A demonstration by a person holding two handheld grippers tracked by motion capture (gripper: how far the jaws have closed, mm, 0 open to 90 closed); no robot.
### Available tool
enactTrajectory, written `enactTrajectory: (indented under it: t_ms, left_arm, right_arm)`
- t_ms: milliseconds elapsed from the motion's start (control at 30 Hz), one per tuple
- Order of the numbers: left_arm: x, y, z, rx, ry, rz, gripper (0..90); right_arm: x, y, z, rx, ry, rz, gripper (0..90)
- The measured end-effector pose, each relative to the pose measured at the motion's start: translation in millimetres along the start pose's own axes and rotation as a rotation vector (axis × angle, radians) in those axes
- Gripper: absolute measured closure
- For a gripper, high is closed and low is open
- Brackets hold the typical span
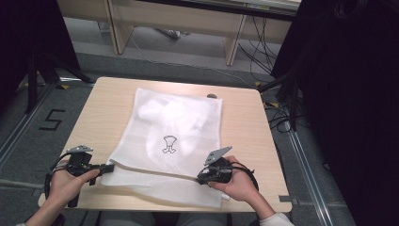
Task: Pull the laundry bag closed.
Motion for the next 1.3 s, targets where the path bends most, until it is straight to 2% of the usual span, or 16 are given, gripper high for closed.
enactTrajectory:
  t_ms: [33, 67, 133, 167, 300, 367, 400, 567, 600, 833, 867, 1300]
  left_arm:
    - [0.0, -0.1, -0.1, -0.002, 0.001, 0.0, 83.9]
    - [-0.1, -0.2, -0.1, -0.001, 0.001, -0.001, 83.9]
    - [0.0, -0.3, -0.3, -0.005, 0.004, -0.001, 83.9]
    - [-1.8, -2.9, 1.4, 0.026, -0.022, -0.005, 83.9]
    - [-1.7, -2.4, 1.1, 0.02, -0.017, -0.003, 83.8]
    - [-1.8, -2.7, 1.1, 0.022, -0.018, -0.008, 83.9]
    - [-1.7, -2.8, 1.0, 0.02, -0.016, -0.007, 83.9]
    - [-1.8, -3.1, 1.1, 0.022, -0.017, -0.008, 83.9]
    - [-1.8, -2.9, 1.0, 0.021, -0.016, -0.008, 83.9]
    - [-2.1, -3.9, 1.1, 0.027, -0.018, -0.012, 83.9]
    - [-0.2, -1.8, -0.6, -0.003, 0.007, -0.01, 83.9]
    - [-0.3, -2.5, -0.5, -0.002, 0.007, -0.014, 83.9]
  right_arm:
    - [-0.5, -0.8, 0.9, 0.019, -0.006, 0.006, 82.3]
    - [-0.9, 0.9, 0.9, 0.001, 0.0, 0.011, 82.3]
    - [-1.9, 0.8, 2.7, 0.019, -0.008, 0.012, 82.3]
    - [-1.6, 1.4, 2.4, 0.01, 0.002, 0.007, 82.3]
    - [-3.1, 2.4, 4.3, 0.013, 0.003, 0.012, 82.3]
    - [-3.9, 2.3, 5.3, 0.009, 0.0, 0.0, 82.3]
    - [-4.6, 3.0, 6.0, 0.009, -0.004, 0.014, 82.3]
    - [-5.9, 3.4, 8.8, 0.018, -0.002, 0.001, 82.3]
    - [-5.7, 4.5, 8.8, 0.004, 0.004, 0.003, 82.3]
    - [-8.8, 4.5, 12.5, 0.028, 0.001, 0.005, 82.3]
    - [-8.8, 5.6, 13.4, 0.02, -0.001, 0.004, 82.3]
    - [-13.1, 8.6, 21.5, 0.038, -0.006, 0.008, 82.3]
Point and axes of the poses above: each handheld gripper's, and its own axes: x roughly forward along the jaws, z roughly out of its underside, y roughly to its right, the point moved 8 cm from there along x, roughly forward along the jaws
